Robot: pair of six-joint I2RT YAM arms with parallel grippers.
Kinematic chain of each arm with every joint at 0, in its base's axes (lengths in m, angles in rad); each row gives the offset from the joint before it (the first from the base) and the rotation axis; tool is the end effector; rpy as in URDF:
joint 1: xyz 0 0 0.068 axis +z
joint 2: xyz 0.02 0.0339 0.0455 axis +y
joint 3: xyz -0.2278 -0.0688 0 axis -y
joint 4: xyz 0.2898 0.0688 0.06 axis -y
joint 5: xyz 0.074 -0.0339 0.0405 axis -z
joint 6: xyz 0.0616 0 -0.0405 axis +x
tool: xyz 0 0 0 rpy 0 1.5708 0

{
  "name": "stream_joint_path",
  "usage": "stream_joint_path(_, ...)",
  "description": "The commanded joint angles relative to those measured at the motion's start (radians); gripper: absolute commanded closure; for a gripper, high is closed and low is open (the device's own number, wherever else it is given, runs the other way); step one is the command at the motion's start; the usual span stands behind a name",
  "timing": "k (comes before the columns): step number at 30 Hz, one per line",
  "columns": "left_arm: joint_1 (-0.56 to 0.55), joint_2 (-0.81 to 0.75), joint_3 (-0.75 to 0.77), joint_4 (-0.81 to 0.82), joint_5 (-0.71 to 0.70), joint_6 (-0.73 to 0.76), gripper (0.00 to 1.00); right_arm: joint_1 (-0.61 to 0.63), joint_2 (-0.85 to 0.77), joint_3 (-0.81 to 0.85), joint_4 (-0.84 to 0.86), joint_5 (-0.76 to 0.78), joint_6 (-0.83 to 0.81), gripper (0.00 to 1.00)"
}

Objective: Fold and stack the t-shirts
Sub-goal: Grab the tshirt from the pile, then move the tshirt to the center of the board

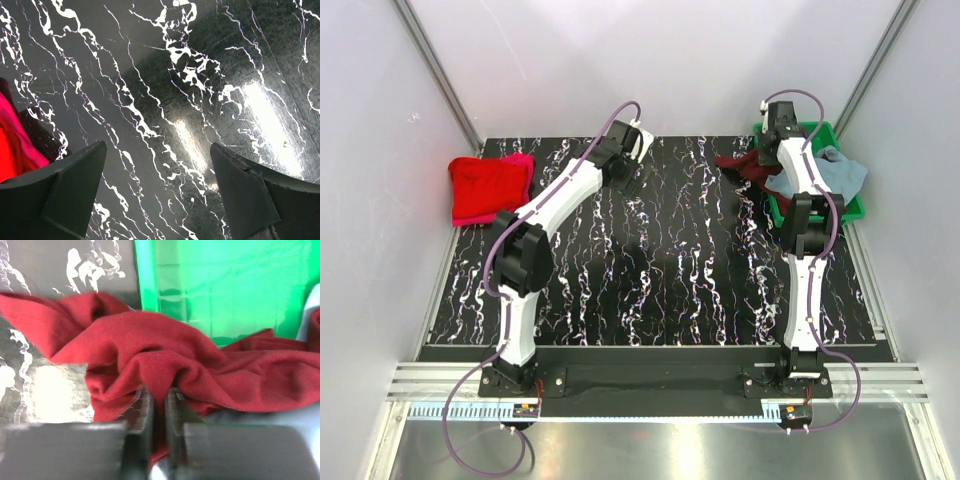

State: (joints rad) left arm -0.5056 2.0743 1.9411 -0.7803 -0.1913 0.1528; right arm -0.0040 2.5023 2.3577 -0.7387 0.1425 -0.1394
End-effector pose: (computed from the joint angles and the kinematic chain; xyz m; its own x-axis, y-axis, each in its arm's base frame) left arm 0.4495 -0.2354 0.2276 -0.6276 0.5183 -0.5809 0.4749 0.8462 0.2418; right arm 0.5839 -0.0111 0.1627 -0.7784 -0.1344 -0.6132 -0.0142 0.9803 -0.1969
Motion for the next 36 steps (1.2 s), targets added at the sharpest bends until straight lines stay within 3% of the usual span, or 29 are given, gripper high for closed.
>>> stream_joint_path(1, -0.008, 0.001, 0.045, 0.036, -0.002, -0.007, 0.09, 0.010, -0.037, 0.040, 0.009, -0.055, 0.018, 1.00)
stream_joint_path(16, 0.035, 0.001, 0.117, 0.056, -0.073, -0.004, 0.04, 0.044, -0.381, 0.054, 0.012, -0.139, 0.047, 1.00)
stream_joint_path(24, 0.127, -0.020, 0.183, 0.078, -0.122, -0.073, 0.01, 0.087, -0.479, 0.052, 0.016, -0.354, 0.070, 1.00)
stream_joint_path(29, 0.159, -0.031, 0.229, 0.090, -0.154, -0.064, 0.01, 0.127, -0.473, 0.166, 0.027, -0.406, 0.101, 1.00)
stream_joint_path(36, 0.243, -0.049, 0.226, 0.095, -0.180, -0.093, 0.01, 0.239, -0.500, 0.212, 0.053, -0.673, 0.173, 1.00)
